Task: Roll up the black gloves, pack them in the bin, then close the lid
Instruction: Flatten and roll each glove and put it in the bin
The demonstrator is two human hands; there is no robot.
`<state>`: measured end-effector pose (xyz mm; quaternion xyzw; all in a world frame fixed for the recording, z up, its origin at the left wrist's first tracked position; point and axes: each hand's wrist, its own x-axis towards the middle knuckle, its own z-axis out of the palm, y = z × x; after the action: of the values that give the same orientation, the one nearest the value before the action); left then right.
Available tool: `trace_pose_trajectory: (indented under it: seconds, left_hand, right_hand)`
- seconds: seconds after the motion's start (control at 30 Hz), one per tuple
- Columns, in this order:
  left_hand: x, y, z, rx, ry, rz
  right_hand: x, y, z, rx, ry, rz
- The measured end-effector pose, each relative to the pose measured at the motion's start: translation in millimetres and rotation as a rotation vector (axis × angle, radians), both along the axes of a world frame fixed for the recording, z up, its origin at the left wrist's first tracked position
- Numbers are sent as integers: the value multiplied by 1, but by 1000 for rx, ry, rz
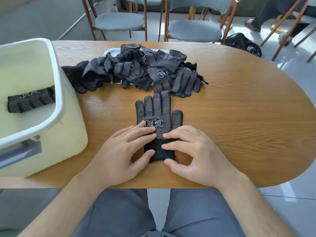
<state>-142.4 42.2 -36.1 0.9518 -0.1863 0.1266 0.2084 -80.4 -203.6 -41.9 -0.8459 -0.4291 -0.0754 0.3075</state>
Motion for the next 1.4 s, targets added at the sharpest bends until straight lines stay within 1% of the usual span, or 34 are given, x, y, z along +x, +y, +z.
trace_pose_trajectory:
  seconds: [0.1, 0.2, 0.3, 0.4, 0.5, 0.57, 0.67, 0.7, 0.8, 0.93, 1.0, 1.07, 1.2, 1.23, 1.3, 1.4]
  left_hand:
    - [-3, 1, 7, -24, -17, -59]
    - [-2, 1, 5, 13, -43, -95]
    - [2, 2, -3, -34, -89, -65]
    - [4, 2, -5, -103, -118, -39]
    - [7, 0, -3, -173, -84, 14]
    - [8, 0, 1, -222, -27, 48]
    - [9, 2, 9, -241, 82, 40]
    - [11, 2, 9, -260, 110, 42]
    - [23, 0, 11, -393, 178, 107]
    - [34, -5, 12, -425, 171, 162]
    - [36, -4, 11, -470, 147, 142]
    - [36, -3, 7, -407, 75, 99]
    - [36, -2, -3, -173, -121, 53]
    - [37, -3, -4, -129, -159, 30]
    - [36, -1, -5, -100, -175, -4]
    - [31, 9, -4, -118, -100, -1]
  right_hand:
    - [-1, 3, -3, 46, -82, -15]
    - [0, 3, -2, 70, -83, -6]
    - [0, 1, 1, 24, -27, 14]
    - [1, 0, 1, -24, -16, 8]
    - [6, 5, 0, 24, -16, -12]
    - [9, 9, 1, 94, 28, -47]
    - [10, 14, 6, 175, 160, -148]
    - [9, 16, 8, 175, 198, -181]
    - [13, 20, 14, 149, 258, -215]
    - [21, 23, 19, 169, 355, -240]
    - [23, 22, 17, 172, 344, -225]
    - [24, 23, 11, 166, 261, -199]
    - [24, 21, -5, 105, 23, -215]
    - [23, 20, -6, 87, -9, -209]
    - [19, 16, -5, 27, -15, -208]
    - [14, 9, -3, -96, -17, -228]
